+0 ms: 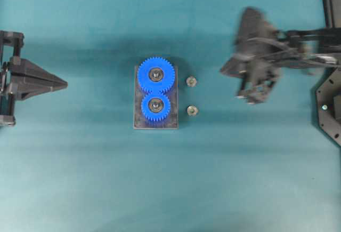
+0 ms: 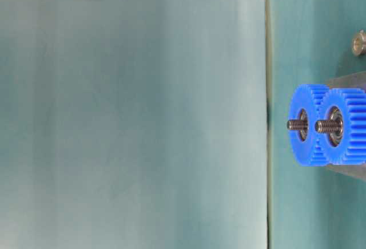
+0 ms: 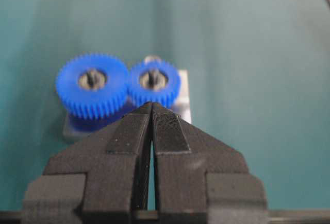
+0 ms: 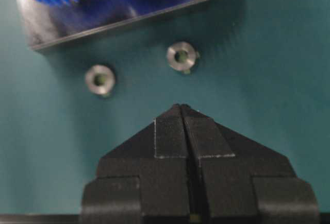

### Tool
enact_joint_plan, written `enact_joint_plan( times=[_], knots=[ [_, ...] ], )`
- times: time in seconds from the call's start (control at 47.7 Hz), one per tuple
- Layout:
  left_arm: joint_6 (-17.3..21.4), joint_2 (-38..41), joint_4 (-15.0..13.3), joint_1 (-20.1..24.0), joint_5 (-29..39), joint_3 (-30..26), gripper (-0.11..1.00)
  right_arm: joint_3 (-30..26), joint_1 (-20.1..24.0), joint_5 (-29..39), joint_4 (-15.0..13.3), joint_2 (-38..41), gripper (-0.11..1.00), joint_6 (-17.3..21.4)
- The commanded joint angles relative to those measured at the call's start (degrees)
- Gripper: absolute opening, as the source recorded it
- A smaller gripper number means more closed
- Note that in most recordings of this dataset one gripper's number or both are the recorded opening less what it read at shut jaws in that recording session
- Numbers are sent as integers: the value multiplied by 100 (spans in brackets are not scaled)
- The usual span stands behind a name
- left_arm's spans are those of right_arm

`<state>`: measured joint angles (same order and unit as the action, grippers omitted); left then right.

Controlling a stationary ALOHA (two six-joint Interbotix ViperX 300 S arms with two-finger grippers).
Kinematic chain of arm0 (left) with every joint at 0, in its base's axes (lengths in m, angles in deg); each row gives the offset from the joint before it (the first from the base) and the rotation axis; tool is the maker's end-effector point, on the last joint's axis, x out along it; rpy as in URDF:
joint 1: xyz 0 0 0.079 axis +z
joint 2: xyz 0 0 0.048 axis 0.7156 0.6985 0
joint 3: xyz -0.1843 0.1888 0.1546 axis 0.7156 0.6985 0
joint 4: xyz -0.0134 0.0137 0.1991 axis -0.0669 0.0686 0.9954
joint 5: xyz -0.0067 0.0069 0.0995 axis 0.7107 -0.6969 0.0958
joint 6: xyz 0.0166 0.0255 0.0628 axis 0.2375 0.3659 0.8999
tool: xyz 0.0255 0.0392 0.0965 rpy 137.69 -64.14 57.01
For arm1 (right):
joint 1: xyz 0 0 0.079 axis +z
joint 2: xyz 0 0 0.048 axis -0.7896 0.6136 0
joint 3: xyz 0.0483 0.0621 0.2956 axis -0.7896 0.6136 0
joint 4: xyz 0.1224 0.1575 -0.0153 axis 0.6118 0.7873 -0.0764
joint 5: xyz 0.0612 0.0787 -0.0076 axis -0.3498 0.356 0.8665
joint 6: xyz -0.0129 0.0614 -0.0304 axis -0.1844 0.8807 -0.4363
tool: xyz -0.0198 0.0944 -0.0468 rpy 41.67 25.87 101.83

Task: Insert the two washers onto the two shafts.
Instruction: 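Move the right gripper over the upper silver washer beside the plate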

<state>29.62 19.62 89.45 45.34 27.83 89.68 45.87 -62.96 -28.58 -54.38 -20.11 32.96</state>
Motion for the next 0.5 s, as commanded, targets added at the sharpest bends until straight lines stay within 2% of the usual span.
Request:
enact_joint_plan(
  times=[0.0,0.147,0.21,0.314,0.482],
  knots=[
    [9,18,9,0,62,-132,-1,-404,9,70,-62,431,1,-202],
    [9,9,18,0,70,-114,0,-888,26,272,-105,1160,1,-765],
    [9,-9,18,9,70,-114,0,-1037,44,255,-105,1380,9,-932],
    [9,-44,9,9,70,-141,0,-1213,44,211,-114,1652,33,-1028],
    [-9,-44,18,9,70,-132,0,-1362,26,211,-114,1969,83,-1028]
  ],
)
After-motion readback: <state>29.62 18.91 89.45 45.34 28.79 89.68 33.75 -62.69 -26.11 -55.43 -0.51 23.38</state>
